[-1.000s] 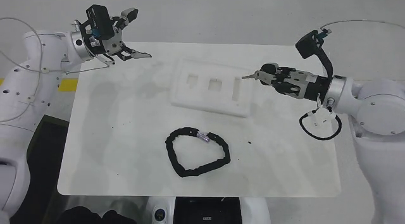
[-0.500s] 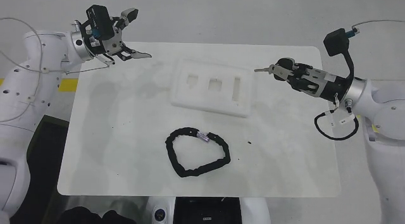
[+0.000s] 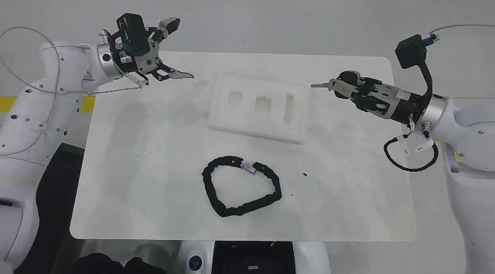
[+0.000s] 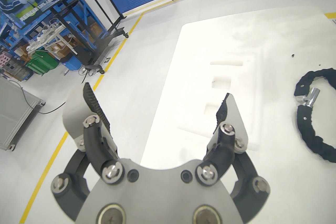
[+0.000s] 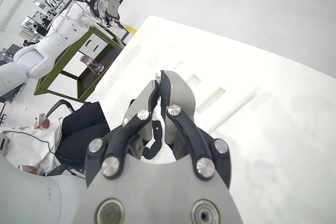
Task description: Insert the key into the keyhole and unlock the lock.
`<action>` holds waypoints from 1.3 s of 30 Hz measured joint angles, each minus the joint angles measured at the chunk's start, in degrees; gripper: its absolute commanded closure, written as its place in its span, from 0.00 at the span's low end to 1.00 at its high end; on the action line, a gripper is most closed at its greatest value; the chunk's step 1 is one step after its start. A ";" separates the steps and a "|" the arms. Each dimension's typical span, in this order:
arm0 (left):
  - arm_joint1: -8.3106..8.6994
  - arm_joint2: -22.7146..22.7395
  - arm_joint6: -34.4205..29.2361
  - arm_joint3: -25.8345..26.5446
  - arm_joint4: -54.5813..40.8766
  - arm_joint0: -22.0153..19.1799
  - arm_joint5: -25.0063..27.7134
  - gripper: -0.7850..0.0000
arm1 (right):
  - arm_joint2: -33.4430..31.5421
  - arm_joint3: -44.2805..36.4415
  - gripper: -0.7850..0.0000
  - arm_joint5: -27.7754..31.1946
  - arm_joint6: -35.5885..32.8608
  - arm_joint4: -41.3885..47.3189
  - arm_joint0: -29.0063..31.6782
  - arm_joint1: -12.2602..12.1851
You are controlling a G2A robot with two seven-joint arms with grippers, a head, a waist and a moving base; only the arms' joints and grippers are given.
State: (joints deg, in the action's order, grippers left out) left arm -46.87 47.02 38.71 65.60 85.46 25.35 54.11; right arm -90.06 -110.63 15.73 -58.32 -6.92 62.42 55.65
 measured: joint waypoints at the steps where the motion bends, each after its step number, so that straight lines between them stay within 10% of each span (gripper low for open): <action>1: 0.11 -0.03 -0.48 1.25 0.55 0.50 0.27 0.00 | 0.00 0.00 1.00 0.00 0.00 0.00 0.00 0.00; 17: 0.82 -5.09 7.83 13.72 16.38 6.47 3.17 0.00 | 0.00 0.00 1.00 0.00 0.00 0.00 0.00 0.00; 39: -2.25 -22.20 7.57 12.11 21.64 -0.43 3.89 0.00 | 0.00 0.00 1.00 0.00 0.00 0.00 0.00 0.00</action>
State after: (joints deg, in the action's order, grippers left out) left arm -49.12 24.82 46.28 77.71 107.10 24.92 58.00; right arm -90.06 -110.63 15.73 -58.32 -6.92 62.42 55.65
